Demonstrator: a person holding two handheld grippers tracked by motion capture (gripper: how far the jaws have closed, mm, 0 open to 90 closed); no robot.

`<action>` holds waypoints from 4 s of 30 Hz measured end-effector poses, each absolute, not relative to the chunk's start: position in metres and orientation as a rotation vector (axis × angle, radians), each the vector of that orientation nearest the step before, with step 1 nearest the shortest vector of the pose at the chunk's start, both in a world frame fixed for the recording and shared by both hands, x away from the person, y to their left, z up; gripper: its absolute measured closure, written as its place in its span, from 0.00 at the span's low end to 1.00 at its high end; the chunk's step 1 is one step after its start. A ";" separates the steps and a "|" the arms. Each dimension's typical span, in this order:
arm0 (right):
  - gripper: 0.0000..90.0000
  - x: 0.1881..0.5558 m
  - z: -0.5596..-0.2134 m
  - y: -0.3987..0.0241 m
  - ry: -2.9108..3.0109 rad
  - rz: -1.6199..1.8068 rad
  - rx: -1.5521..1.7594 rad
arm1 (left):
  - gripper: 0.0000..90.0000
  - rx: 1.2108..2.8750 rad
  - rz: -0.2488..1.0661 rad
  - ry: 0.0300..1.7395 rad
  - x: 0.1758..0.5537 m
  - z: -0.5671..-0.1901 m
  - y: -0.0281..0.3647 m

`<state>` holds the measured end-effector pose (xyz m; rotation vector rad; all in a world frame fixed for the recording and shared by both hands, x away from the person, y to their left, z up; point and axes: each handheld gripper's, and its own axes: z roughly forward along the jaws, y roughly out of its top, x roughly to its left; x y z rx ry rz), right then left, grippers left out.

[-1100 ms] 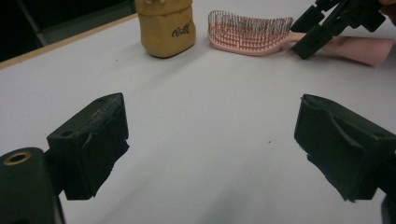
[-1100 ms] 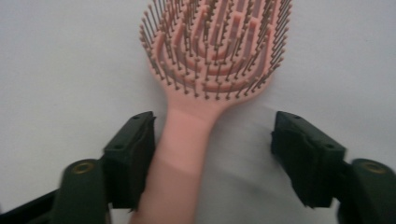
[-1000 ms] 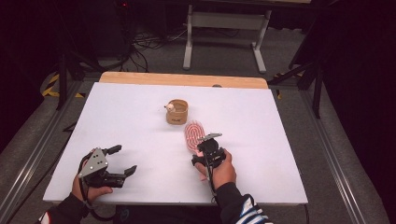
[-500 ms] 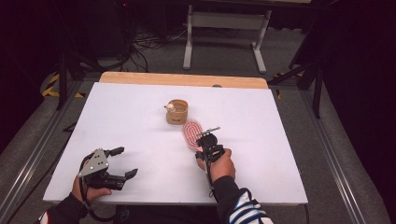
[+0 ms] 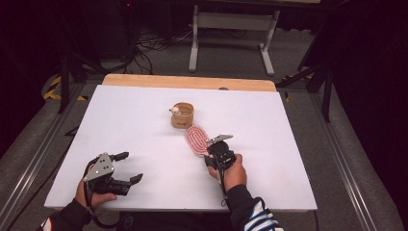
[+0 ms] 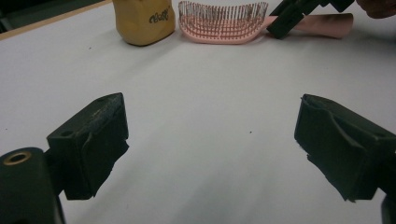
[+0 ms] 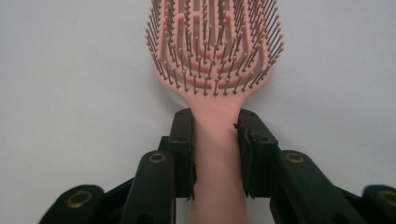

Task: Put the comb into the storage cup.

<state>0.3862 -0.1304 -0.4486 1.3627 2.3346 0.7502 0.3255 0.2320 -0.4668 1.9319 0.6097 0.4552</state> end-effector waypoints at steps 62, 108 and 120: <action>0.78 0.342 -0.426 -0.136 2.072 1.255 0.742 | 0.14 1.834 0.438 0.579 0.369 -0.418 0.152; 0.75 0.332 -0.440 -0.119 1.978 1.318 0.725 | 0.69 1.724 0.230 0.532 0.377 -0.389 0.099; 0.52 0.325 -0.428 -0.131 1.942 1.369 0.658 | 0.70 1.679 0.246 0.553 0.379 -0.385 0.115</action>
